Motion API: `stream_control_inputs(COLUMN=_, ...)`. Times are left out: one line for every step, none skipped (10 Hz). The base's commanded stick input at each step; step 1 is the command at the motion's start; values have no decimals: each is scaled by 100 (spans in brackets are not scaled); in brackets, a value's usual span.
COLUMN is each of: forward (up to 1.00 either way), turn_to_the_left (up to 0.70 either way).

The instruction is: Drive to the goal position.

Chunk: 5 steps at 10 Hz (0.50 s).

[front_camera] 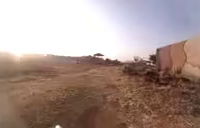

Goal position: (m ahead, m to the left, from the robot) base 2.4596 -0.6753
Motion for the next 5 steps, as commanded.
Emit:
stream_control_inputs(forward=65, turn_to_the_left=0)
stream_control_inputs(forward=66, turn_to_the_left=0)
stream_control_inputs(forward=67, turn_to_the_left=0)
stream_control_inputs(forward=68, turn_to_the_left=0)
stream_control_inputs(forward=68, turn_to_the_left=0)
